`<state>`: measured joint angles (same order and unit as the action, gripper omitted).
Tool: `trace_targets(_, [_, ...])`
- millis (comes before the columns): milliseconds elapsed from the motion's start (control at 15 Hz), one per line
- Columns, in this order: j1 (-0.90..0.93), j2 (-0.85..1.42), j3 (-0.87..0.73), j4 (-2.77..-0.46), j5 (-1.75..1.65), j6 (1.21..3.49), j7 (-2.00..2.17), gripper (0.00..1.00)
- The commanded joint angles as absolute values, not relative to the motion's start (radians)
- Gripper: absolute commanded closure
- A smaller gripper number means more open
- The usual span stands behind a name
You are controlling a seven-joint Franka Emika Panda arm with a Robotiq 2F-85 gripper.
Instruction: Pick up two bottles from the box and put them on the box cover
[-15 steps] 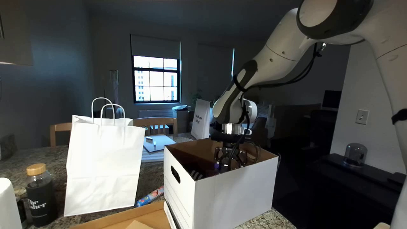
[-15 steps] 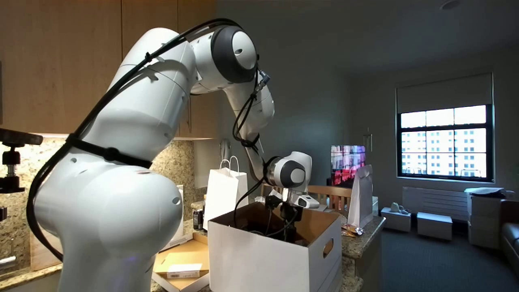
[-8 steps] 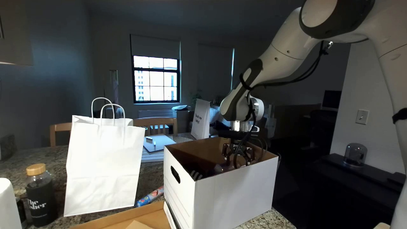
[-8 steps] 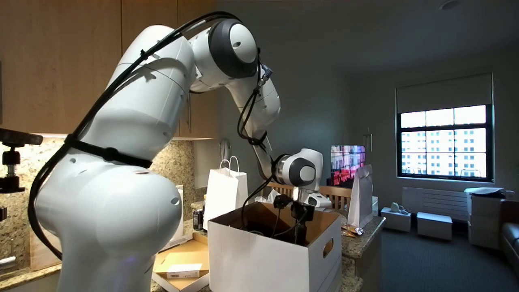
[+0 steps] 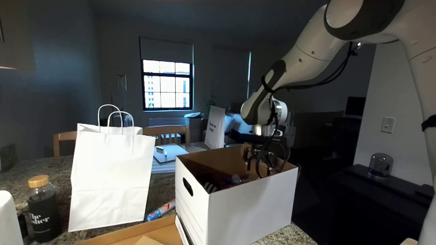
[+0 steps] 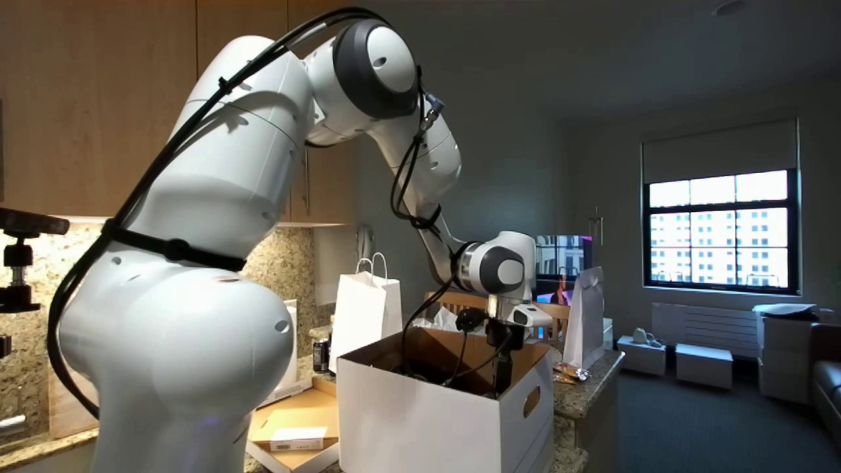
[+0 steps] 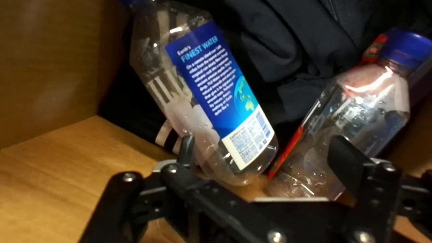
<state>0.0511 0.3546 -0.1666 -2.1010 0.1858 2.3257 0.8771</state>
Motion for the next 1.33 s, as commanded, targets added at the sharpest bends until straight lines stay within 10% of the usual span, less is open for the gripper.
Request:
trace_targets(0, [0.035, 0.335, -0.168, -2.096, 0.149, 2.325, 0.902, 0.00])
trace_targets(1267, [0.016, 0.428, -0.122, -1.888, 0.125, 2.229, 0.725, 0.00])
